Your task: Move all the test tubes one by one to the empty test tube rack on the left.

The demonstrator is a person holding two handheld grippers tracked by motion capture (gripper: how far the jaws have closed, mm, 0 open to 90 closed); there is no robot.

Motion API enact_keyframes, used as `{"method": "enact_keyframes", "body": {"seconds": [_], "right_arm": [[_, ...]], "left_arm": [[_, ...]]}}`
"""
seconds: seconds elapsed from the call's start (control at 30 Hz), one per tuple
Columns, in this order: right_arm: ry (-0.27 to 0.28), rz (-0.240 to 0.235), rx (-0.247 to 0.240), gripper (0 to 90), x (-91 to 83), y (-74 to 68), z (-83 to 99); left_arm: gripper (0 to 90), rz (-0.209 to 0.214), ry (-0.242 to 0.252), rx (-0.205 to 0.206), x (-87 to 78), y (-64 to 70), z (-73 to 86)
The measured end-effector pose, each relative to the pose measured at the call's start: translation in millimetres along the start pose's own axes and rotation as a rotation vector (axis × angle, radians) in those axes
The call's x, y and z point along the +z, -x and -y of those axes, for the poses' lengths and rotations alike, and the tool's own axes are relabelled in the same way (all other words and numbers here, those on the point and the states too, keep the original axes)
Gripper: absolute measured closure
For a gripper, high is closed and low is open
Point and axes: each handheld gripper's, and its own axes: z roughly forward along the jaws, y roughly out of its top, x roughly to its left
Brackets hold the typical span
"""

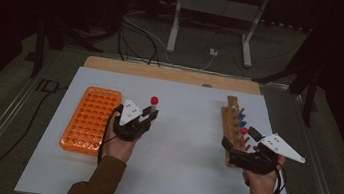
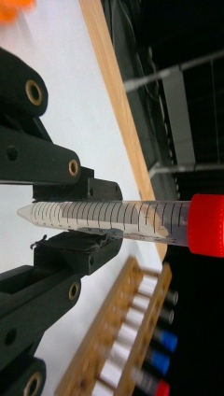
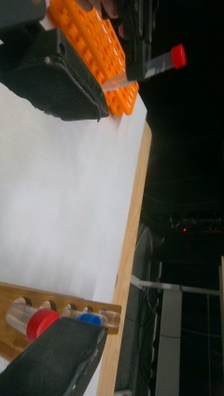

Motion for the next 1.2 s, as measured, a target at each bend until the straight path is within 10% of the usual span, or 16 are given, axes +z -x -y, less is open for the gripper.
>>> {"method": "enact_keyframes", "body": {"seconds": [0.5,0.97,1.2], "right_arm": [[0.012,0.012,0.017,0.1,-3.1,2.9,-0.8],[0.015,0.006,0.015,0.1,-3.3,3.2,0.2],[0.005,-0.003,0.005,0.1,-1.9,1.1,1.0]], "left_arm": [[75.1,-0.195,-0.028,-0.086,-32.2,-77.6,16.9],[74.6,-0.255,-0.128,-0.116,-33.6,-99.4,42.2],[74.3,-0.236,-0.254,-0.118,-28.8,-100.5,46.9]]}}
